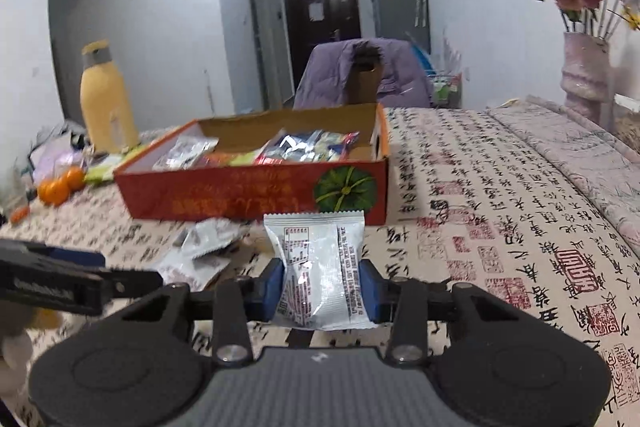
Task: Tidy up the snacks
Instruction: 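Grasp a white sachet with the left gripper while the right gripper holds its sachet, then carry both sachets into the box and open both grippers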
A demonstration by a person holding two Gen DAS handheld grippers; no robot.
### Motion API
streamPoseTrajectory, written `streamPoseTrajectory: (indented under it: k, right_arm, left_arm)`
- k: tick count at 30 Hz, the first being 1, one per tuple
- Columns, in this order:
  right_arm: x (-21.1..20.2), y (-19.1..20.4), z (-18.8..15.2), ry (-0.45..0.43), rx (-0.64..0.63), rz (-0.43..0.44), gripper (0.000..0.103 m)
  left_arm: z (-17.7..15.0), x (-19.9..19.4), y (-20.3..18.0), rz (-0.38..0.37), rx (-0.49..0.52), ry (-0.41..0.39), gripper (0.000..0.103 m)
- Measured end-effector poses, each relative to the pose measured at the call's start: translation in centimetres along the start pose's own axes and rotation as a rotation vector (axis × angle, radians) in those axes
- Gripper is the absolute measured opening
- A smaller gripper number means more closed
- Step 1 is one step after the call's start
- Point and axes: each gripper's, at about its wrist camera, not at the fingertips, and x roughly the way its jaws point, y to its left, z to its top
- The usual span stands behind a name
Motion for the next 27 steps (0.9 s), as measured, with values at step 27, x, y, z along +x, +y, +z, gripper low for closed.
streamPoseTrajectory:
  k: [27]
  right_arm:
    - [0.9, -1.8, -0.5, -0.019, 0.074, 0.017, 0.040]
  left_arm:
    - [0.9, 4.4, -3.2, 0.118, 0.029, 0.046, 0.064]
